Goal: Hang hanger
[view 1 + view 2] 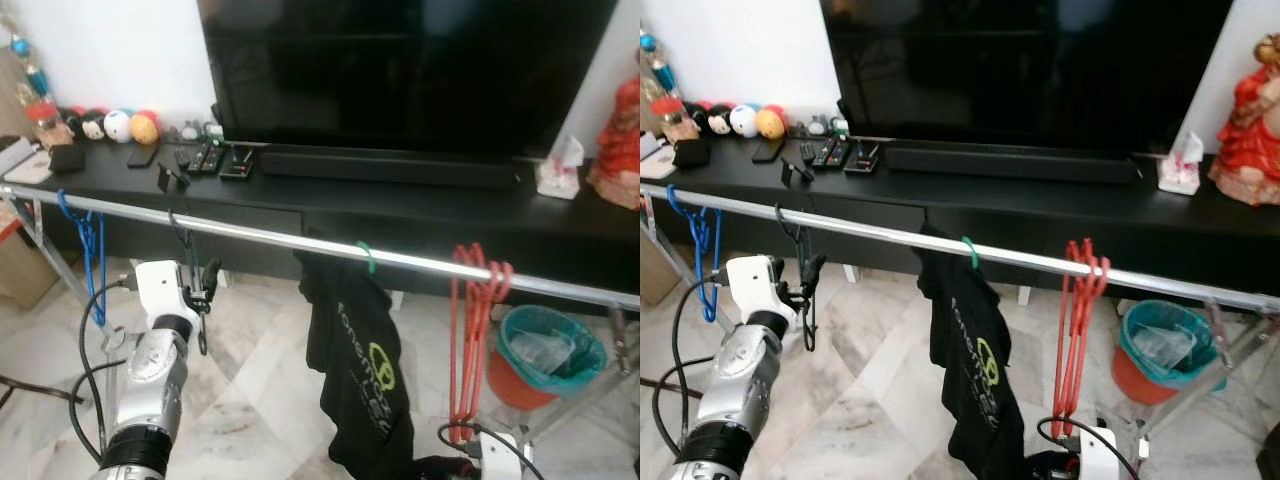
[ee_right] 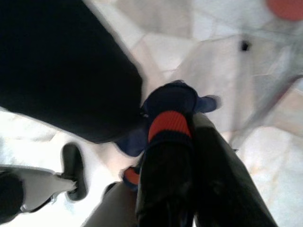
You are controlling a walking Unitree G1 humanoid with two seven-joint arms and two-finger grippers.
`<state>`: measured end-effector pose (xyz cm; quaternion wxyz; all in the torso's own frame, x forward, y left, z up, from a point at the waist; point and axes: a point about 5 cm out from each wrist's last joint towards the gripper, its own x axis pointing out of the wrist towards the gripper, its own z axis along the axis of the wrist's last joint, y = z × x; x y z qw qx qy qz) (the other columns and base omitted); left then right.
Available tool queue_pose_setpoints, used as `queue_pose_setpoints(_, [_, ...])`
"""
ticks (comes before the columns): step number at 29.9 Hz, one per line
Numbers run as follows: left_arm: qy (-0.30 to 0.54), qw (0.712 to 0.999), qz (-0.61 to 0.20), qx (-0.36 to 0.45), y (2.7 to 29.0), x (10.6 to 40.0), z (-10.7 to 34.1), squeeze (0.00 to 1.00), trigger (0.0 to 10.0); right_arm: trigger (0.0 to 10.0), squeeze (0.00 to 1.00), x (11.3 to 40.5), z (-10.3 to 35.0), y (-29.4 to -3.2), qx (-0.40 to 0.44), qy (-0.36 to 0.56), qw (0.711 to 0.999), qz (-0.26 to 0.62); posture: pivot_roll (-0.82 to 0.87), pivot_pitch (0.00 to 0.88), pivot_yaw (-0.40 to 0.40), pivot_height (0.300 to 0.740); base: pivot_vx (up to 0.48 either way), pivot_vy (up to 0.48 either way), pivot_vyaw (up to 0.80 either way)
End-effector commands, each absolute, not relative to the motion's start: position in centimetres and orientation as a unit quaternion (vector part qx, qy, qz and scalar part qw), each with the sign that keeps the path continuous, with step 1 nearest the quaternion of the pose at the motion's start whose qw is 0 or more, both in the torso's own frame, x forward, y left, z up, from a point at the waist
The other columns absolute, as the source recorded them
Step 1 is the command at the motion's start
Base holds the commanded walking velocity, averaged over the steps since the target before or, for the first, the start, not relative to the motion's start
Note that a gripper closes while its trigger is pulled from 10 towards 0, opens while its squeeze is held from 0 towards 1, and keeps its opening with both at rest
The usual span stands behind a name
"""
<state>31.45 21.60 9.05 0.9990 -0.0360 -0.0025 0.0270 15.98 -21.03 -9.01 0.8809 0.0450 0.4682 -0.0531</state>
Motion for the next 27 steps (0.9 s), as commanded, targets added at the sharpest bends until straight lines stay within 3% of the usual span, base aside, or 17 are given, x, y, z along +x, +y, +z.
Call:
queue_pose_setpoints(1, [0.021, 0.999, 0.023, -0.028, 21.4, 31.8, 8.9, 0.00, 10.0, 10.0, 0.00, 16.4, -8.7, -21.4, 0.040, 0.461, 0.885, -0.053, 0.03, 0.000, -0.001, 0.740, 0.000, 0.000, 0.00])
queue_pose_setpoints(16, [0.118, 0.992, 0.041, -0.014, 22.3, 33.8, 8.6, 0.00, 10.0, 10.0, 0.00, 16.4, -8.8, -21.3, 0.043, 0.462, 0.885, -0.051, 0.02, 0.000, 0.003, 0.740, 0.000, 0.000, 0.00])
queue_pose_setpoints(17, [0.118, 0.992, 0.049, -0.013, 22.5, 34.1, 9.0, 0.45, 10.0, 10.0, 0.00, 16.4, -8.8, -21.3, 0.043, 0.462, 0.884, -0.052, 0.02, 0.000, 0.003, 0.740, 0.000, 0.000, 0.00])
queue_pose_setpoints(18, [0.120, 0.991, 0.055, -0.015, 22.6, 34.4, 9.3, 1.00, 10.0, 10.0, 0.00, 16.4, -8.8, -21.3, 0.044, 0.462, 0.884, -0.052, 0.02, 0.000, 0.003, 0.740, 0.000, 0.000, 0.00])
queue_pose_setpoints(26, [0.138, 0.988, 0.066, -0.014, 23.3, 35.2, 9.9, 1.00, 10.0, 10.0, 0.00, 16.4, -8.8, -21.3, 0.044, 0.463, 0.884, -0.051, 0.02, 0.000, 0.002, 0.740, 0.000, 0.000, 0.00])
queue_pose_setpoints(27, [0.145, 0.987, 0.064, -0.015, 23.3, 35.3, 9.7, 0.00, 10.0, 10.0, 0.00, 16.4, -8.8, -21.3, 0.044, 0.463, 0.884, -0.051, 0.03, 0.000, 0.000, 0.740, 0.000, 0.000, 0.00])
